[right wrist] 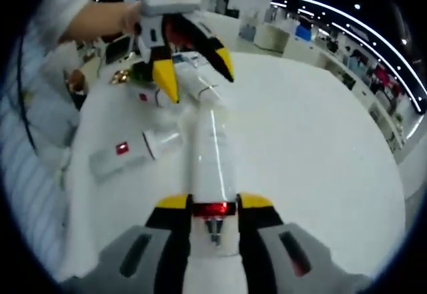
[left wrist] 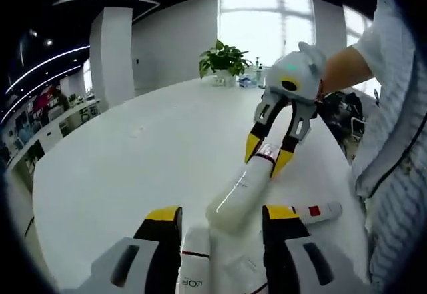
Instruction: Arrange the skincare products in the storage area until every visible bottle or jar stands upright without overlapping.
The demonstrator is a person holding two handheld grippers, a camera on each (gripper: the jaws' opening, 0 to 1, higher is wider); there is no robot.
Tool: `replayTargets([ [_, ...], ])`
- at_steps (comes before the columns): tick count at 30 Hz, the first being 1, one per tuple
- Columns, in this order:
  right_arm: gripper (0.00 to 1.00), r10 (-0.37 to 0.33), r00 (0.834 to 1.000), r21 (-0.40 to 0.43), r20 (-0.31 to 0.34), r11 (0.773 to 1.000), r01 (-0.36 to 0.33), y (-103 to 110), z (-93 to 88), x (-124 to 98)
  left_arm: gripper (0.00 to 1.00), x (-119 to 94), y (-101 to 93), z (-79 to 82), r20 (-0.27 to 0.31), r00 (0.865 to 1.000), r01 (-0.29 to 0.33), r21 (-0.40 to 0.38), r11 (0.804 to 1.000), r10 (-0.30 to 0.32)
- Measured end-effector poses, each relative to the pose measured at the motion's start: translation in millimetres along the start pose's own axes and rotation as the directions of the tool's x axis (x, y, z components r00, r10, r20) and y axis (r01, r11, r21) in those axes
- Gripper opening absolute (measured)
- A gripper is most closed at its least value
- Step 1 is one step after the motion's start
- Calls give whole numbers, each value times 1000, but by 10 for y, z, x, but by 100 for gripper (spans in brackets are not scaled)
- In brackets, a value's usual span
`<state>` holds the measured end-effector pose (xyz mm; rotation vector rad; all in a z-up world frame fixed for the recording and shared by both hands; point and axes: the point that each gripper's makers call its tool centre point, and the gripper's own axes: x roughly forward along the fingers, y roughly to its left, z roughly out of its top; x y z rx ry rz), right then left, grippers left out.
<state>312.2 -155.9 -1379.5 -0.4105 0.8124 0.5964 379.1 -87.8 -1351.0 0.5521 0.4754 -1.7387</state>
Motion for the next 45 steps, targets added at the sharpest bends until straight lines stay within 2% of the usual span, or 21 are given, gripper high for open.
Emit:
replayTargets([
  [2, 25, 4, 1000, -4, -2, 1000, -4, -10, 1, -12, 47, 37, 7, -20, -29, 999, 16, 20, 1000, -15],
  [3, 25, 6, 1000, -3, -2, 1000, -6, -22, 1, -26, 47, 68, -22, -26, -47, 997, 54, 31, 998, -53],
  [5, 26, 6, 1000, -3, -1, 1000, -6, -40, -9, -44, 46, 94, -30, -19, -54, 995, 82, 20, 996, -81],
  [9, 27, 10, 1000, 38, 4, 999, -10, -75, -80, -94, 45, 151, 18, -53, -107, 990, 96, 58, 994, -90],
  [13, 28, 13, 1000, 74, -2, 997, -13, -107, -197, -139, 42, 176, -48, -23, -141, 982, 142, 114, 983, -125],
  [18, 28, 30, 1000, 106, -1, 994, -29, -100, -276, -134, 31, 220, -59, -139, -240, 961, 181, 175, 968, -137],
  [21, 28, 34, 998, 83, -48, 996, -30, -78, -403, -94, 31, 255, -76, -186, -288, 948, 200, 204, 958, -137],
  [23, 28, 35, 998, 88, -53, 996, -30, -76, -448, -86, 31, 280, -76, -183, -300, 945, 203, 219, 954, -132],
  [25, 28, 33, 999, 143, -28, 989, -29, -51, -441, -88, 31, 297, -73, -174, -308, 942, 206, 224, 953, -132],
  [37, 29, 20, 1000, 162, 6, 987, -21, -89, -415, -86, 30, 422, -93, -241, -381, 914, 251, 269, 930, -137],
  [41, 29, -2, 1000, 178, -6, 984, 3, -135, -432, -85, 29, 429, -99, -247, -394, 908, 257, 255, 932, -143],
  [42, 29, -12, 1000, 189, -15, 982, 14, -159, -438, -87, 29, 441, -109, -250, -389, 908, 256, 222, 941, -156],
  [45, 28, -20, 1000, 189, -25, 982, 24, -191, -456, -102, 29, 476, -127, -247, -370, 912, 261, 181, 948, -180],
])
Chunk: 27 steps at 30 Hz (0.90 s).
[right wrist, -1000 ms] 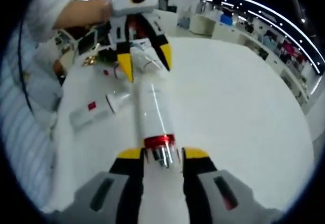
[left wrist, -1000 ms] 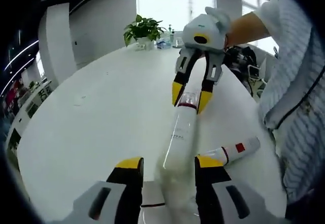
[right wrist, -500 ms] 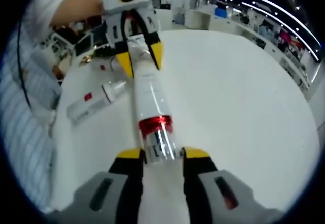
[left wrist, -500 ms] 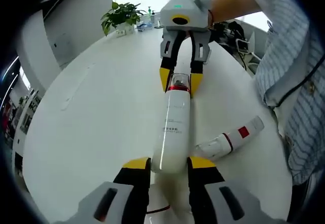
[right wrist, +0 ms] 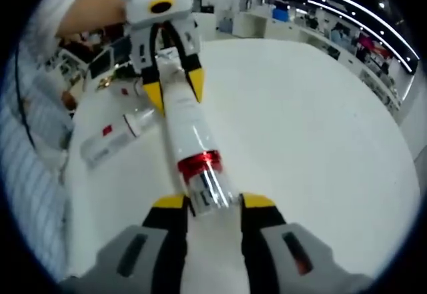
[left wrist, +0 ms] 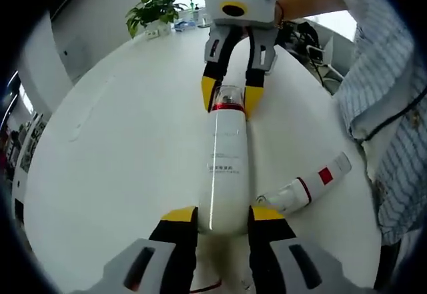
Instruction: Arrange the skincare products in the storage area until every visible bottle or jar stands upright without overlapping.
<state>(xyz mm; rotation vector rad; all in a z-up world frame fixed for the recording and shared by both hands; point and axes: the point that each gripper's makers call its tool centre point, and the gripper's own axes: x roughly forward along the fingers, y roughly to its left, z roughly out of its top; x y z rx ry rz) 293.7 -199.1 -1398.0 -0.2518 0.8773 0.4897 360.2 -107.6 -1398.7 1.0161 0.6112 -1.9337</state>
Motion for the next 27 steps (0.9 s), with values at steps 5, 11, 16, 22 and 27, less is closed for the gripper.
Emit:
replayTargets([
  [5, 28, 7, 1000, -18, -31, 1000, -8, -35, -13, -48, 29, 48, -16, 16, 3, 1000, 6, -17, 1000, -6],
  [11, 27, 12, 1000, -47, -18, 999, -13, -59, 116, -187, 29, 32, -17, 13, 10, 1000, -2, -19, 1000, 2],
  [16, 27, 29, 1000, -95, -2, 995, -29, -47, 288, -339, 29, 34, -21, 11, 45, 999, -12, -30, 999, 13],
  [22, 26, 57, 998, -117, 34, 992, -52, 17, 495, -499, 29, 35, -20, 10, 77, 997, -18, -35, 999, 21],
  [27, 25, 88, 992, -118, 87, 990, -78, 88, 740, -623, 29, 33, -22, 12, 106, 994, -18, -43, 999, 23],
])
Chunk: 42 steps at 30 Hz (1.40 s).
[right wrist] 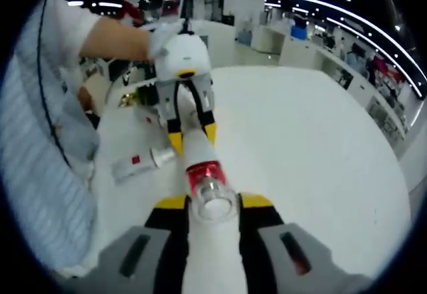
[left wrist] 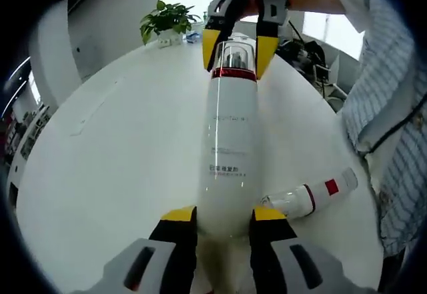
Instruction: Arrange the skincare products in the storage area until every visible bottle or jar stands upright without overlapping.
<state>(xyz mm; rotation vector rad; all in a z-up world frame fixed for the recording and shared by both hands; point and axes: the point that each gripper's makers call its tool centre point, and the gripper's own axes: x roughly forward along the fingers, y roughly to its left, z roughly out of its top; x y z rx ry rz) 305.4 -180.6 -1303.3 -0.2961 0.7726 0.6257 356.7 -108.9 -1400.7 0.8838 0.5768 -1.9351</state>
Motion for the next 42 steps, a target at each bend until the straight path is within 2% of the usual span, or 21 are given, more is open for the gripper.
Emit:
replayTargets([
  [2, 25, 11, 999, -1, 35, 1000, -11, 24, 144, -38, 29, 3, 0, 1, 13, 1000, -2, -2, 1000, 2],
  [6, 25, 8, 999, -28, 41, 1000, -7, 53, 267, -26, 29, 2, 0, 9, 27, 1000, -1, -4, 1000, 1],
  [11, 25, 18, 995, 6, 102, 1000, -18, 63, 470, -34, 29, 10, 6, 17, 31, 1000, 1, 1, 1000, -1],
  [13, 25, 18, 990, 8, 141, 1000, -19, 84, 618, -14, 29, 11, 5, 18, 34, 999, 2, 2, 1000, -2],
  [16, 25, 14, 988, -18, 151, 1000, -11, 101, 739, 34, 29, 11, 12, 10, 43, 999, 3, 0, 1000, -3],
  [24, 25, 13, 992, -109, 128, 994, 1, 162, 1021, 197, 30, 16, 15, 17, 63, 998, -8, -19, 1000, 9],
  [29, 25, 13, 993, -141, 114, 990, 3, 180, 1102, 266, 31, 13, 20, 17, 79, 997, -17, -26, 1000, 19],
  [32, 25, 15, 994, -172, 111, 985, 4, 214, 1153, 308, 31, 10, 18, 21, 74, 997, -27, -33, 999, 29],
  [36, 25, 23, 996, -206, 88, 979, -4, 268, 1199, 357, 32, -32, 17, 16, 37, 998, -58, -52, 997, 60],
  [38, 25, 21, 996, -215, 89, 977, -1, 277, 1216, 378, 32, -93, 17, 39, 63, 995, -66, -88, 994, 71],
  [39, 25, 21, 996, -218, 91, 976, -1, 279, 1228, 391, 32, -176, 23, 101, 120, 989, -73, -117, 990, 88],
  [41, 25, 18, 995, -230, 95, 973, 4, 288, 1236, 405, 32, -237, 9, 146, 164, 982, -68, -133, 989, 89],
  [42, 25, 16, 995, -235, 97, 972, 7, 291, 1240, 410, 32, -313, -4, 183, 204, 975, -59, -155, 986, 91],
])
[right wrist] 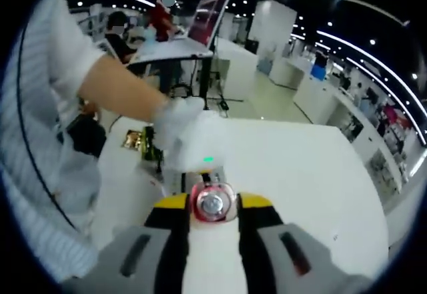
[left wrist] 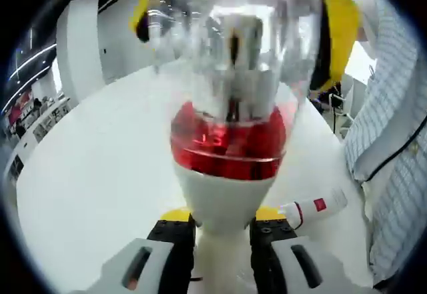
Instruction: Arrange the skincare products in the storage area until every visible bottle or jar stands upright without overlapping.
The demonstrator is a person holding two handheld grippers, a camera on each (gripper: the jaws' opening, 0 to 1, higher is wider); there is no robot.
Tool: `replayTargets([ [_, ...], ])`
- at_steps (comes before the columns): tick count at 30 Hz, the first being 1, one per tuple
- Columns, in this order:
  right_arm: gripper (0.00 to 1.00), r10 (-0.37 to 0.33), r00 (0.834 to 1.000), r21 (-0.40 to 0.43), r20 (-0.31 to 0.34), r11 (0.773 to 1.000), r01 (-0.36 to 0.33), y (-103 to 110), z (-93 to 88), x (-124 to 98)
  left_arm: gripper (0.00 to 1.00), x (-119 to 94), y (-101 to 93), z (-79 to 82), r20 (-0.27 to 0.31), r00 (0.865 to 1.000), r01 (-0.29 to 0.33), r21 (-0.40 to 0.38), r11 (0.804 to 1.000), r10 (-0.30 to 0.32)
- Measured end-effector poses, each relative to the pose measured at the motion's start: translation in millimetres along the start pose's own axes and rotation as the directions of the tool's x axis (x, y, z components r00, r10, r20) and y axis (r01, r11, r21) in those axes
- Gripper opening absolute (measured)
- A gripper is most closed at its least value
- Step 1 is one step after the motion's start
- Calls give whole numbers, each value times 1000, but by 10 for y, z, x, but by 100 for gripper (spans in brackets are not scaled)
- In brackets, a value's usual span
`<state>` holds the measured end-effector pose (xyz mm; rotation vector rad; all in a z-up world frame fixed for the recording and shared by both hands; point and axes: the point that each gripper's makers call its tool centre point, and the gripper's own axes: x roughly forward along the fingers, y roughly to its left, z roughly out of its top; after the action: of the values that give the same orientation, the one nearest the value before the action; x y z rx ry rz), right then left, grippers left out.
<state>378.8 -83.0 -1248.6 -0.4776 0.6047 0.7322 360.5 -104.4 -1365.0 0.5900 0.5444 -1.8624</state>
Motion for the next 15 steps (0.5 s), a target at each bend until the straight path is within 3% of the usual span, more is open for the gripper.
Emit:
replayTargets([
  [5, 27, -5, 1000, 45, 1, 999, 5, -8, -34, 36, 33, -65, -2, -28, -4, 1000, -12, -8, 1000, 12],
  [6, 28, -13, 999, 43, -36, 999, 14, -1, -125, 69, 34, -78, 2, -8, 5, 1000, -25, -11, 1000, 25],
  [7, 29, -27, 997, 7, -67, 1000, 27, -5, -191, 81, 34, -84, -1, 13, 16, 999, -30, -13, 999, 30],
  [10, 31, -75, 997, -50, -27, 996, 73, 4, -173, 86, 36, -76, -24, 48, 43, 999, -18, -30, 999, 19],
  [11, 32, -79, 997, -37, -19, 996, 78, 10, -169, 78, 36, -76, -22, 41, 40, 999, -19, -32, 999, 21],
  [12, 32, -112, 993, 73, 33, 991, 109, 7, -155, 30, 36, -65, -30, 17, 34, 999, -24, -20, 1000, 24],
  [13, 34, -139, 989, 125, 50, 983, 132, -20, -172, 13, 36, -61, -29, 9, 30, 999, -26, -18, 1000, 26],
  [15, 36, -164, 984, 175, 76, 973, 149, -21, -223, 7, 36, -58, -26, 4, 30, 999, -28, -22, 999, 29],
])
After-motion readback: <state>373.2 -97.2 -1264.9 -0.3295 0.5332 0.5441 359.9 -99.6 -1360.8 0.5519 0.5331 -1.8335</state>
